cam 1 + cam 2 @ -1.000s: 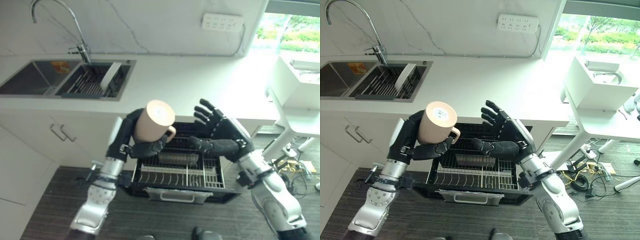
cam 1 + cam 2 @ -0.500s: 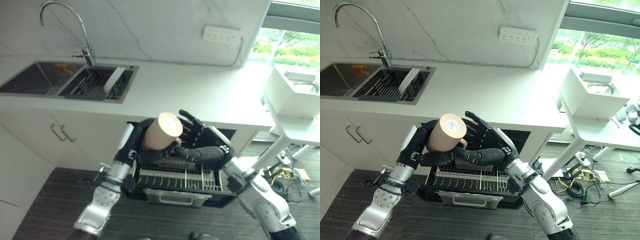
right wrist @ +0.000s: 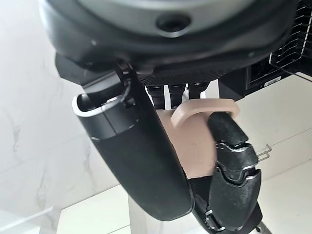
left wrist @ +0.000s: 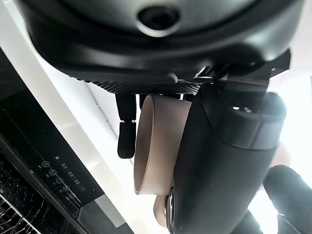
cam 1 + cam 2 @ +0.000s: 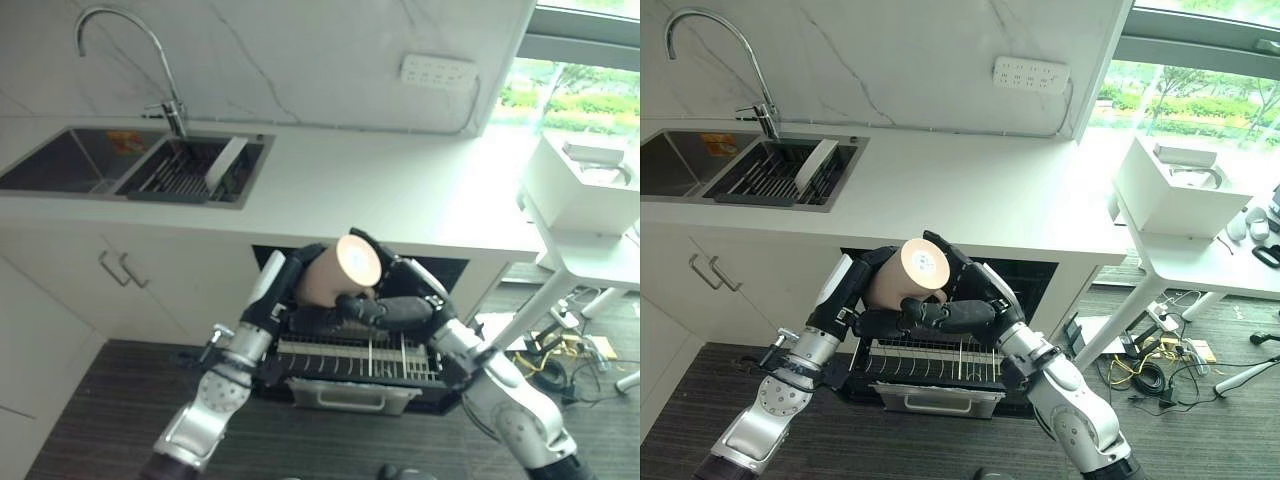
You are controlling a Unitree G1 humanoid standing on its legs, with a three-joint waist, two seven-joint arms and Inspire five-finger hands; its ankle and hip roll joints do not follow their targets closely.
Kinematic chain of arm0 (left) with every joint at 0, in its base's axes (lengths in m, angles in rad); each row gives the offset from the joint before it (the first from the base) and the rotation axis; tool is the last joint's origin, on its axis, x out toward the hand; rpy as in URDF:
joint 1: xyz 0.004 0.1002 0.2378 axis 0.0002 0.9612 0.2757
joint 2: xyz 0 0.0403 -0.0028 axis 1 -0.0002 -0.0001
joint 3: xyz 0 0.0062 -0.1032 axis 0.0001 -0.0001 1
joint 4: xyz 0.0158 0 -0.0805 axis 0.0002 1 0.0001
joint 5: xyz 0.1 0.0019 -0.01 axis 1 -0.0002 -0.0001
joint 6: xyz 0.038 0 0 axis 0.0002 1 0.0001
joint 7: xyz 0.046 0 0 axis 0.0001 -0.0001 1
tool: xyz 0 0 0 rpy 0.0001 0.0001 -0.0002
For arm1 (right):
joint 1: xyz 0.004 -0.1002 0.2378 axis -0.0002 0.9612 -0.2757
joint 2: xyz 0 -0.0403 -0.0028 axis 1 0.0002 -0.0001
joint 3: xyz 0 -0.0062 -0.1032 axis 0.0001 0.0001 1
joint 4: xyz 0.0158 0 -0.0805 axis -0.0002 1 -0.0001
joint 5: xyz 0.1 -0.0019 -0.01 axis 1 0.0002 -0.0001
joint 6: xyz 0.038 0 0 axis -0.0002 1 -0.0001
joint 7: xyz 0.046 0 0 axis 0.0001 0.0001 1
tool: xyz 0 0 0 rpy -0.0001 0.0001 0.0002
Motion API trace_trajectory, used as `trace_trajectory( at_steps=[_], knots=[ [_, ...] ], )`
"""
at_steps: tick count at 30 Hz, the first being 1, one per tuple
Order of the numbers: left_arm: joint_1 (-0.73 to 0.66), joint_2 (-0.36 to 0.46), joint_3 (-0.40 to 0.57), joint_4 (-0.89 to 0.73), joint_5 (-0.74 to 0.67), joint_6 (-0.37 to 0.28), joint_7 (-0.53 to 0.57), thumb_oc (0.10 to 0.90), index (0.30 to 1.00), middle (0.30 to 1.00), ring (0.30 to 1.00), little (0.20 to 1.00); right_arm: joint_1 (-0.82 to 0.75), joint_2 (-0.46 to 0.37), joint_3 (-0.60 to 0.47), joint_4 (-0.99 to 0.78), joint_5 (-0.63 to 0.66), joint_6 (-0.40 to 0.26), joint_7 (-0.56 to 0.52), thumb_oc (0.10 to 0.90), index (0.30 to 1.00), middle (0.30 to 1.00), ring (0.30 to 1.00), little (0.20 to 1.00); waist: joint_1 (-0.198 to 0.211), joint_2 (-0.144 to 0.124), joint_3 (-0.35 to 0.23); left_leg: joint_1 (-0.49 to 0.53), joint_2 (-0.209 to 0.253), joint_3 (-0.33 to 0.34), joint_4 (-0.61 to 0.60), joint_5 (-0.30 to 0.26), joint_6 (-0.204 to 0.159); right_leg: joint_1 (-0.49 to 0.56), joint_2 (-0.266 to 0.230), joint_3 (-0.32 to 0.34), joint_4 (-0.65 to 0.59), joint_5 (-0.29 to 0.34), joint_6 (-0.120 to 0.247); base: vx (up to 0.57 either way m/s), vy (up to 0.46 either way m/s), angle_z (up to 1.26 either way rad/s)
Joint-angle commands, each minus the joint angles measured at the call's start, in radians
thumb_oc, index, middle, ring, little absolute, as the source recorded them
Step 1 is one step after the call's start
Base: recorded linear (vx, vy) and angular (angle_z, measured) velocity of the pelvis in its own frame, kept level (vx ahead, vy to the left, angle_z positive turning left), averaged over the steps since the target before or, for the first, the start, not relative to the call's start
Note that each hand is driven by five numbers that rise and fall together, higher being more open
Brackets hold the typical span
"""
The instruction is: Place the dishes in the dishwasher.
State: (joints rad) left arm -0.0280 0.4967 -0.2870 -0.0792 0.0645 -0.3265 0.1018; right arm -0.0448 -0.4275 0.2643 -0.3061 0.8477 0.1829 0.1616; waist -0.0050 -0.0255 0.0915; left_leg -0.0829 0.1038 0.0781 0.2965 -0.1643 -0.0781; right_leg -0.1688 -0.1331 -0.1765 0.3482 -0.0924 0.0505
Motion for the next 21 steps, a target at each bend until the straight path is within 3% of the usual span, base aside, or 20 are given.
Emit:
trace_trajectory(
  at_steps=[1, 12, 21],
  knots=[
    [-0.151, 0.015, -0.008, -0.067, 0.035, -0.113, 0.066, 0.4, 0.3, 0.3, 0.3, 0.3, -0.126, 0.037, -0.007, -0.07, 0.075, -0.057, -0.005, 0.8, 0.9, 0.9, 0.9, 0.9, -0.012, 0.0, -0.03, 0.019, 0.05, 0.027, 0.003, -0.041, -0.012, 0.068, -0.028, 0.052, -0.048, -0.043, 0.102, 0.0, 0.0, 0.0],
    [-0.18, 0.027, -0.055, -0.065, 0.112, -0.119, 0.094, 0.4, 0.3, 0.3, 0.3, 0.3, -0.155, 0.055, 0.028, -0.055, 0.142, -0.008, -0.11, 0.8, 0.9, 0.9, 0.9, 0.9, -0.014, 0.002, -0.033, 0.02, 0.051, 0.034, 0.003, -0.041, -0.01, 0.067, -0.025, 0.057, -0.048, -0.042, 0.101, 0.0, -0.002, -0.01],
    [-0.197, 0.037, -0.088, -0.066, 0.147, -0.118, 0.106, 0.4, 0.3, 0.3, 0.3, 0.3, -0.17, 0.063, 0.042, -0.048, 0.169, -0.005, -0.155, 0.8, 0.9, 0.9, 0.9, 0.9, -0.016, 0.004, -0.035, 0.019, 0.05, 0.035, 0.003, -0.042, -0.009, 0.067, -0.025, 0.06, -0.048, -0.044, 0.102, 0.0, 0.0, 0.0]
  ],
)
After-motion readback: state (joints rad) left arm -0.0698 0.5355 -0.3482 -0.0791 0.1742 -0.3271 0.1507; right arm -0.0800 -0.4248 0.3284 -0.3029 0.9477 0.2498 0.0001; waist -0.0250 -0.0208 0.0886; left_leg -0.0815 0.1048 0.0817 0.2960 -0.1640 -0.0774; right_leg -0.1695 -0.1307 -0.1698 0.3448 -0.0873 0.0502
